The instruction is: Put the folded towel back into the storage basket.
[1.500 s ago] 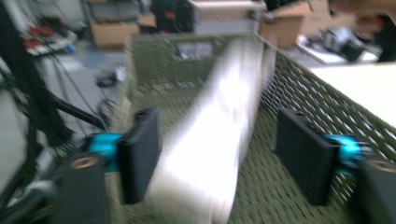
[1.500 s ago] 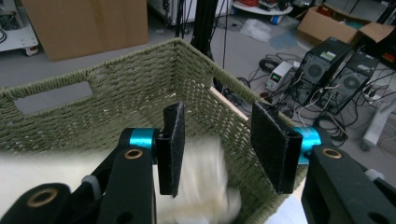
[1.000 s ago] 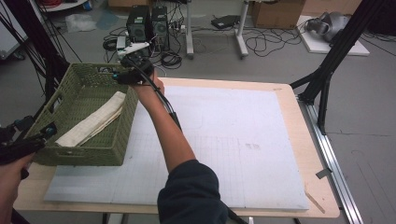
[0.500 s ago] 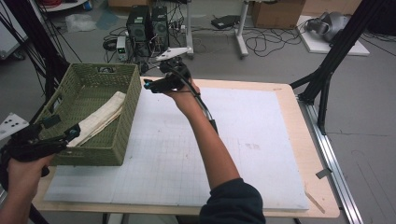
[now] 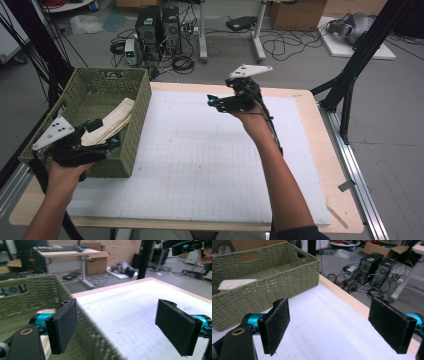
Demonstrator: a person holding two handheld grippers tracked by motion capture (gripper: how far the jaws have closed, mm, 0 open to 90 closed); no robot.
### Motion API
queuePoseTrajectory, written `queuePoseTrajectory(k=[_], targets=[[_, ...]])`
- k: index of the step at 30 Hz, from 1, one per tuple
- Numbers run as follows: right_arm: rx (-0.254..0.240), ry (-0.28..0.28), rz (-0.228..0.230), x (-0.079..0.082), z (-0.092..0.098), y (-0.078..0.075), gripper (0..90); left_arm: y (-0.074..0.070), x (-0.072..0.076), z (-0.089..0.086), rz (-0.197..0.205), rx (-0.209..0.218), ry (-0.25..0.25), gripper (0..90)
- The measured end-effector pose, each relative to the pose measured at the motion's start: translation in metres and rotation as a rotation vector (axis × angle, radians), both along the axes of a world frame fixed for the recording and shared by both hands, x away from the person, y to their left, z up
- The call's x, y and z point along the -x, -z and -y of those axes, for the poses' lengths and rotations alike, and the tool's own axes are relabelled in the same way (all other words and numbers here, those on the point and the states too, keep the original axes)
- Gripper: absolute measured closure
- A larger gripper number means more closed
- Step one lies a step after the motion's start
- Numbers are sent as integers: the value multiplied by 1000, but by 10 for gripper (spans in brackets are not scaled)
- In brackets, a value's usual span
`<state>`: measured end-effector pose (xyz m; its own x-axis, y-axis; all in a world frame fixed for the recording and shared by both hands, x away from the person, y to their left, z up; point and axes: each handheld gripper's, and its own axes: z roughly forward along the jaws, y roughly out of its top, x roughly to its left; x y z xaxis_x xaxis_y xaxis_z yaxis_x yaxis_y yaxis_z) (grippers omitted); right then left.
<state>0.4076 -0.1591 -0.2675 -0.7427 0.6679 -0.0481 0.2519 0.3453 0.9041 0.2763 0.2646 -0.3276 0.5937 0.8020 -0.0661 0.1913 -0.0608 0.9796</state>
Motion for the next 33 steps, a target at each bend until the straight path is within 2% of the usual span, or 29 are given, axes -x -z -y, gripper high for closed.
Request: queuePoseTrajectory(k=[5,9,12,19,25,33], targets=[[-9,50,2,21,41,9,162,3,-7,24,-17,6,57,194],[-26,91,-3,39,70,23,159,6,-10,42,-28,7,93,194],[-10,118,-10,54,87,34,147,9,-12,55,-35,10,122,194],[-22,185,-31,86,121,63,117,18,-13,85,-51,22,157,188],[-18,238,-32,112,144,89,116,33,-11,108,-53,12,172,180],[-15,276,-59,139,157,123,116,54,-9,126,-47,-2,220,185]])
